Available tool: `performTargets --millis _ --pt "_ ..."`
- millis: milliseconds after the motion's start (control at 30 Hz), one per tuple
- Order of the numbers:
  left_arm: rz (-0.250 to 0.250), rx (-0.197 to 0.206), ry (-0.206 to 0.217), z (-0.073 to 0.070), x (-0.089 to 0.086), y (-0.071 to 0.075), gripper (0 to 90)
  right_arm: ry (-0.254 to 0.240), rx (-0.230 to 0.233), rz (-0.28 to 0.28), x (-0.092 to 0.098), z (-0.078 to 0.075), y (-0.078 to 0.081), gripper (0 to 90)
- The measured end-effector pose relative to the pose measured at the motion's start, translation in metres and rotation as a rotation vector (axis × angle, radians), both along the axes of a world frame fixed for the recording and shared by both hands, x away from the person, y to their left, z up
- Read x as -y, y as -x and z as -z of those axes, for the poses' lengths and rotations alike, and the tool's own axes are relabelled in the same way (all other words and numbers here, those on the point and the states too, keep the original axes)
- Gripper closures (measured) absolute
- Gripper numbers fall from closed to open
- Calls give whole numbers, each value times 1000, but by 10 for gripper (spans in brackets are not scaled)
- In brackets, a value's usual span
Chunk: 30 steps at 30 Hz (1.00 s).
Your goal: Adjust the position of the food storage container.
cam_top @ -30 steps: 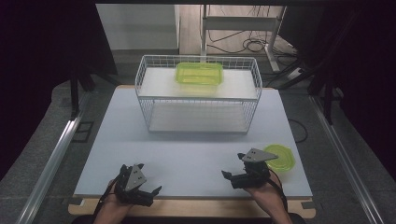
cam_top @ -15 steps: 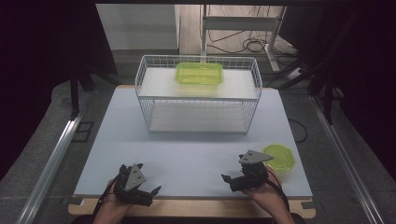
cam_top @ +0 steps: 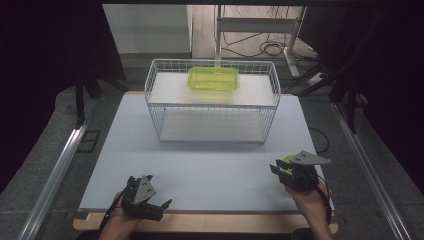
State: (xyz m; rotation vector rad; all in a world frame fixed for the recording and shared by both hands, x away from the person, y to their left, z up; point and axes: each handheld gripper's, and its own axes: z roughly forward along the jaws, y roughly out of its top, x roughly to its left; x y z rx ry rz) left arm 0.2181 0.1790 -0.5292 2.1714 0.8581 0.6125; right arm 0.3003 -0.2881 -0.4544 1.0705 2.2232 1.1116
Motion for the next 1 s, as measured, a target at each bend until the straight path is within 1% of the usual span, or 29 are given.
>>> performTargets --millis 67,167,267,367,400,433,567,700,733,767,833,900,1000 --pt "2 -2 -2 0 0 0 21 9 0 31 10 -1 -2 780" --pt "3 -4 -4 1 0 0 22 10 -3 73 23 -3 -4 851" --pt "3 -4 -6 1 0 0 22 11 -4 101 34 -4 -5 892" --pt "4 -3 -9 1 1 0 22 13 -8 139 44 -4 -7 894" --pt "6 -2 -11 1 1 0 22 16 -14 165 50 -4 -8 894" --pt "7 -4 -12 1 1 0 22 16 -14 165 50 -4 -8 894" --pt "8 -5 -22 2 2 0 23 26 -10 219 62 -4 -9 894" --pt "10 -5 -25 2 2 0 23 22 -20 271 77 0 -11 894" --pt "10 -6 -25 2 2 0 23 25 -24 298 84 1 -11 894" --pt "10 -5 -25 2 2 0 23 25 -24 298 84 1 -11 894" --pt "10 -5 -26 2 2 0 23 25 -21 317 90 3 -11 894" --pt "11 -5 -28 3 2 0 23 38 -18 338 96 5 -12 893" --pt "13 -6 -30 3 3 0 23 45 -35 356 101 10 -13 893"
